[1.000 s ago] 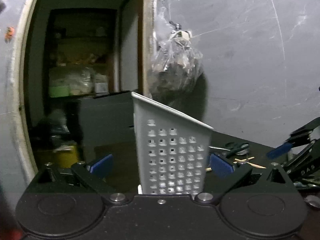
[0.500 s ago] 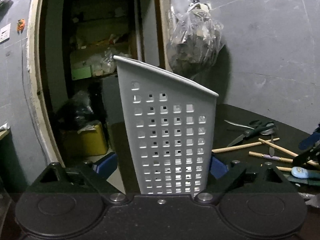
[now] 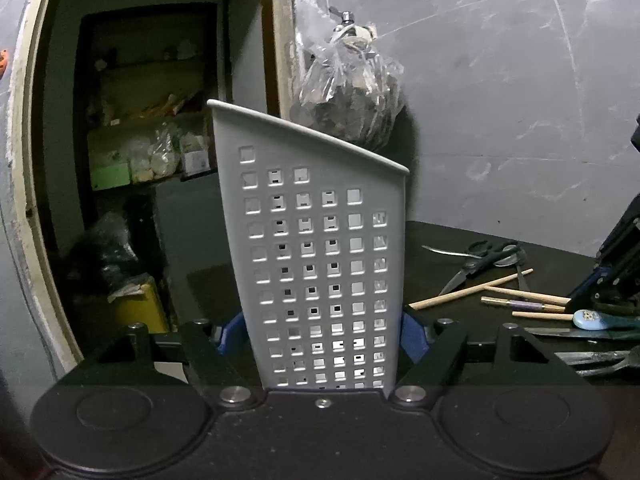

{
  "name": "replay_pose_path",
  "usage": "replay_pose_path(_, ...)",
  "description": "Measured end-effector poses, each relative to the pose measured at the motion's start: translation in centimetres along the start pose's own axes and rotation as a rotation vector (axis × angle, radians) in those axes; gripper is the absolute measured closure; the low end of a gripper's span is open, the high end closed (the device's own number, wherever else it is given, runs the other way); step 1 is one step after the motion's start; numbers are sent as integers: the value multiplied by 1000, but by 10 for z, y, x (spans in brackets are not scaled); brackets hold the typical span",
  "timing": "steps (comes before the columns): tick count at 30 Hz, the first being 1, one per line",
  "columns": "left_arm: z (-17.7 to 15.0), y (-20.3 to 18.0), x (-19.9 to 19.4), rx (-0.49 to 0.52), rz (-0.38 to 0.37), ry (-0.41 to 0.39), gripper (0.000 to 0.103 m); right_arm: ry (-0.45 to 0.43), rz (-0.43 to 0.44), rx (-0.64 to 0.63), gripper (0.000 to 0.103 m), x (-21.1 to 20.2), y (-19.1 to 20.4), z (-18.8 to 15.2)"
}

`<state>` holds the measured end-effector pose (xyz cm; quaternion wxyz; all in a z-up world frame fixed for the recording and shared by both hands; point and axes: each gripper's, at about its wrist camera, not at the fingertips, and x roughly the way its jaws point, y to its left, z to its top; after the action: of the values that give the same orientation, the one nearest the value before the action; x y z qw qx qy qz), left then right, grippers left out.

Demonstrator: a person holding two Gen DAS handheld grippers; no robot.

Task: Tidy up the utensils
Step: 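Grasp a wooden chopstick from the pile with the right tool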

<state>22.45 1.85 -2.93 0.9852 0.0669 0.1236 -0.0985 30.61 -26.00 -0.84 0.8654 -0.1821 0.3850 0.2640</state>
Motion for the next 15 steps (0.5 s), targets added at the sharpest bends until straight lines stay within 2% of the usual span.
replay_pose_path(6, -3, 6, 1, 6, -61, -15, 26, 9, 5, -16, 95, 2, 2, 4)
replay_pose_path(15, -5, 1, -4, 5, -145, -24, 26, 4, 38, 33, 93, 14, -7, 23)
